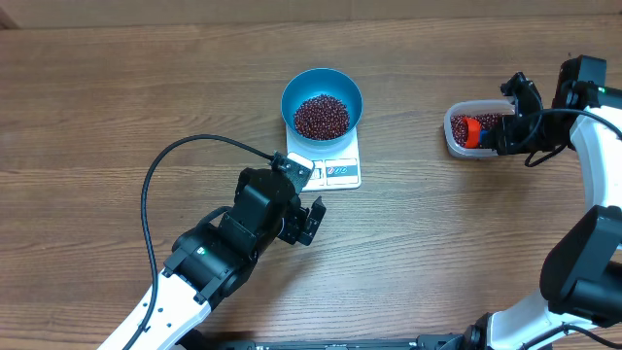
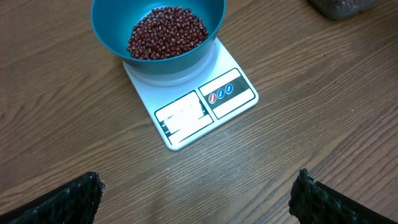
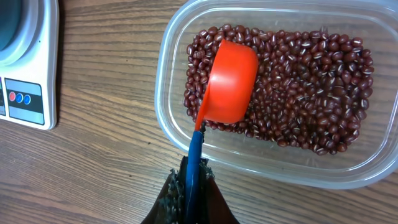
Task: Scoop item into bowl and weigh 150g on scale
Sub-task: 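Lower the scoop into the beans in the tub, then drag the scoop through the beans to fill it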
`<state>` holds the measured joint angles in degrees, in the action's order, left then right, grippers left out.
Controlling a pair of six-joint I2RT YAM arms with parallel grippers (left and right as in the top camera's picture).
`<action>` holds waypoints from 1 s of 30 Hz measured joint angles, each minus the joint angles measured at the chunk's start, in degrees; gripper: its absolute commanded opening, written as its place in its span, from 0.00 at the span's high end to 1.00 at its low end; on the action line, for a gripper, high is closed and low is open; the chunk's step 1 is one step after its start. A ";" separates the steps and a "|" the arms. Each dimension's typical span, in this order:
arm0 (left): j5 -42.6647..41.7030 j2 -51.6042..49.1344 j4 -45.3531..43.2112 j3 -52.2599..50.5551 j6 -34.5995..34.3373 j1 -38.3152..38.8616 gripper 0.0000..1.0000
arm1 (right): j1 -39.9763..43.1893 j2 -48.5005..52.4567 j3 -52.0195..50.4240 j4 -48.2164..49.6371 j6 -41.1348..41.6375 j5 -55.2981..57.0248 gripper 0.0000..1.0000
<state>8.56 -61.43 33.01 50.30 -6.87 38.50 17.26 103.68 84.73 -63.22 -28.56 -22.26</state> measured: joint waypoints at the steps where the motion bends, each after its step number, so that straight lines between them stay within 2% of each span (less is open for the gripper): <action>1: 0.00 0.00 0.00 0.00 0.00 0.02 0.00 | 0.00 0.07 0.00 0.00 0.00 -0.02 0.96; 20: 0.00 0.00 0.00 0.00 0.00 0.00 0.01 | 0.68 2.80 0.00 0.13 -0.20 -4.74 0.96; 30: 0.00 0.00 -0.02 0.00 0.00 0.02 0.00 | 3.78 3.98 0.00 0.20 -0.22 -8.41 0.97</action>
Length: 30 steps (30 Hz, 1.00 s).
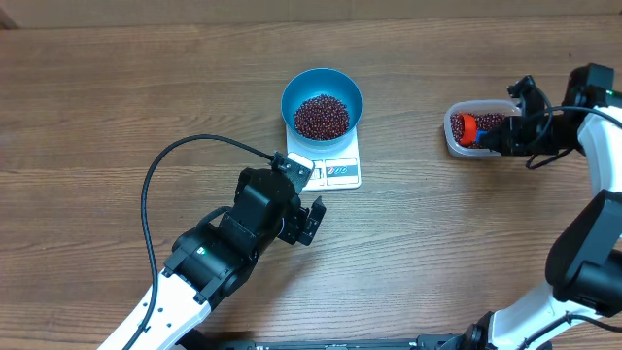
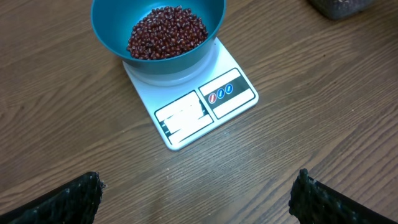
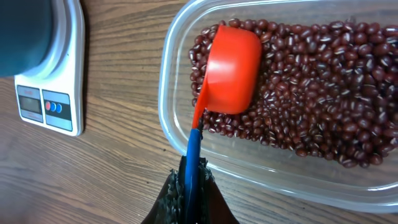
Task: Scoop item into bowl and weigh 150g on scale
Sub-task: 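Drag the scoop through the beans to fill it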
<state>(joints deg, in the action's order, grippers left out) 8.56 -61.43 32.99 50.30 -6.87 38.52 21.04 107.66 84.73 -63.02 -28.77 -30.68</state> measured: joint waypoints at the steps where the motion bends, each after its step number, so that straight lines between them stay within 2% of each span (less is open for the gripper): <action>1: 0.00 0.00 0.00 0.00 0.00 0.00 0.01 | 0.33 0.13 0.00 0.02 0.02 -0.28 0.96; 30: 0.00 0.00 0.02 0.00 0.00 0.00 0.00 | 6.05 5.01 0.00 0.00 -0.24 -6.84 0.96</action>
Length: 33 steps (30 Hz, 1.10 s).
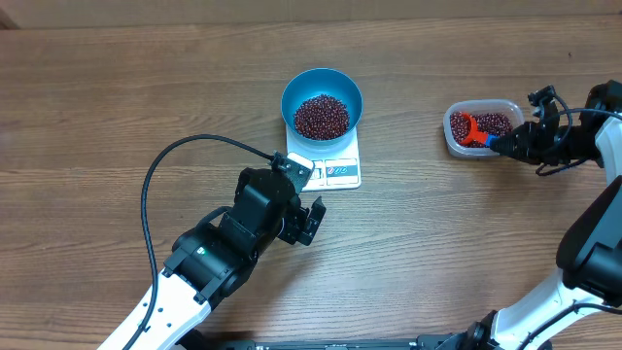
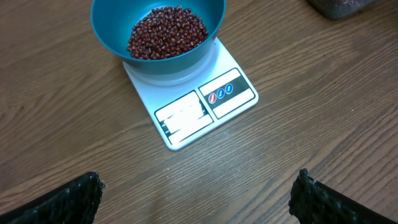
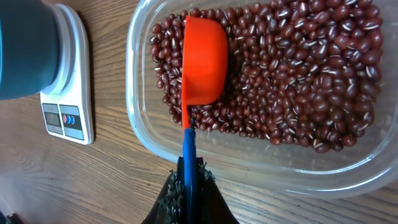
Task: Scoop item into bowl and weigh 150g on scale
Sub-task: 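Drag the scoop through the beans to fill it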
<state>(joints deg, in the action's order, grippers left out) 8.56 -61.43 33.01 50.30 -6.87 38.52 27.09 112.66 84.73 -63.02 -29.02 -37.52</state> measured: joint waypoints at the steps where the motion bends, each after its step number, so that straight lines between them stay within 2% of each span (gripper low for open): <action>1: -0.02 0.00 0.00 0.00 0.00 0.00 0.00 | 0.11 0.02 0.02 0.00 0.02 0.04 0.96; 33: 0.00 0.00 -0.02 0.00 0.00 0.00 0.01 | 3.76 2.27 0.00 1.55 -0.13 -6.40 0.96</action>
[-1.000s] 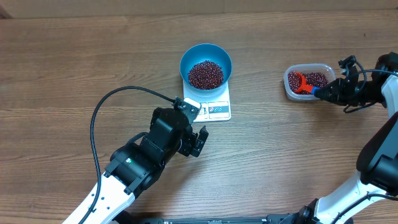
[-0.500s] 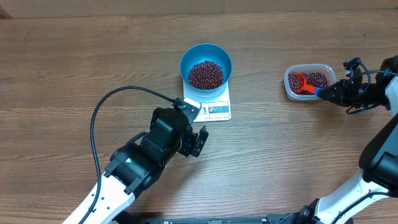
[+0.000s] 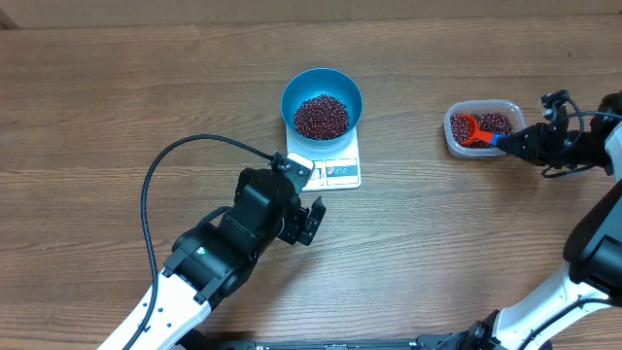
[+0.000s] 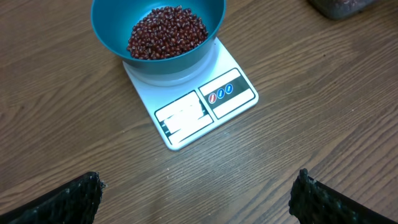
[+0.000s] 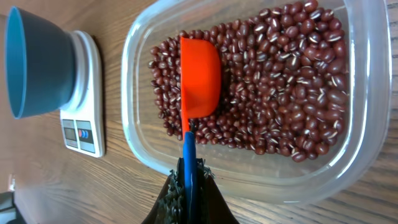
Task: Scoop item into bowl and weigh 150g on scale
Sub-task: 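Drag the scoop through the beans to fill it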
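A blue bowl [image 3: 322,102] holding red beans sits on a white scale [image 3: 330,167]; both also show in the left wrist view, bowl [image 4: 158,31] and scale [image 4: 199,106]. At the right stands a clear tub [image 3: 481,127] of red beans [image 5: 273,87]. My right gripper [image 5: 188,180] is shut on the blue handle of an orange scoop [image 5: 199,74], whose cup is turned on edge among the beans. My left gripper [image 4: 196,196] hovers open over bare table just in front of the scale.
The wooden table [image 3: 117,107] stretches wide to the left. A black cable [image 3: 160,175] loops from the left arm over the table. The right arm reaches in from the right edge beside the tub.
The right wrist has rolled a little further and drawn back, so the scoop sits more on edge in the beans. The left arm, bowl and scale are unchanged.
At first the scoop lay dome-up on the beans in the tub, held by my right gripper. Over the following moments the wrist rolled, and the scoop now stands on edge in the beans. The left gripper stayed open before the scale throughout.
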`<state>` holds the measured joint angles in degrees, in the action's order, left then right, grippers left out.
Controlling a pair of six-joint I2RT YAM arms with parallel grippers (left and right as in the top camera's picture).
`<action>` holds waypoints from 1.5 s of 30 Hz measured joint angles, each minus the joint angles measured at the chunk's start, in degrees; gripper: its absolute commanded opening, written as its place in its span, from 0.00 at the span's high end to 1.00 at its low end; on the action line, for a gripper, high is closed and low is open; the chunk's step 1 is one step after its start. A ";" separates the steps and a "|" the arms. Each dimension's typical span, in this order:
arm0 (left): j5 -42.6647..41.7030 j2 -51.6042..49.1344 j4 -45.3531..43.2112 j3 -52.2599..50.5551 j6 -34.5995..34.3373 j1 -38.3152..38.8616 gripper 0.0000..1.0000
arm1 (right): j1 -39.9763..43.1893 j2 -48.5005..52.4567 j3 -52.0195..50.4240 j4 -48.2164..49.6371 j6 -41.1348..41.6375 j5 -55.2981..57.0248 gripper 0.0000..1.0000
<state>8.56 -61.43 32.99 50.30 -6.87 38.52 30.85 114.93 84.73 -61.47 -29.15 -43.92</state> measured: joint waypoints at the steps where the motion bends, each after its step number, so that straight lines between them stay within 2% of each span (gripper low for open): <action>1: -0.02 0.00 0.00 0.00 0.00 0.00 0.00 | 0.13 0.00 0.00 -0.02 0.02 -0.42 0.96; 20: -0.02 0.00 0.00 0.00 0.00 0.00 0.01 | 4.04 0.90 0.00 0.00 0.44 -6.93 0.96; 45: 0.00 0.00 0.02 0.00 0.00 0.00 0.00 | 4.33 0.90 0.00 -2.23 0.59 -9.97 0.96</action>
<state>8.56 -61.43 33.01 50.30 -6.87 38.52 35.18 115.83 84.73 -63.70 -28.56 -53.89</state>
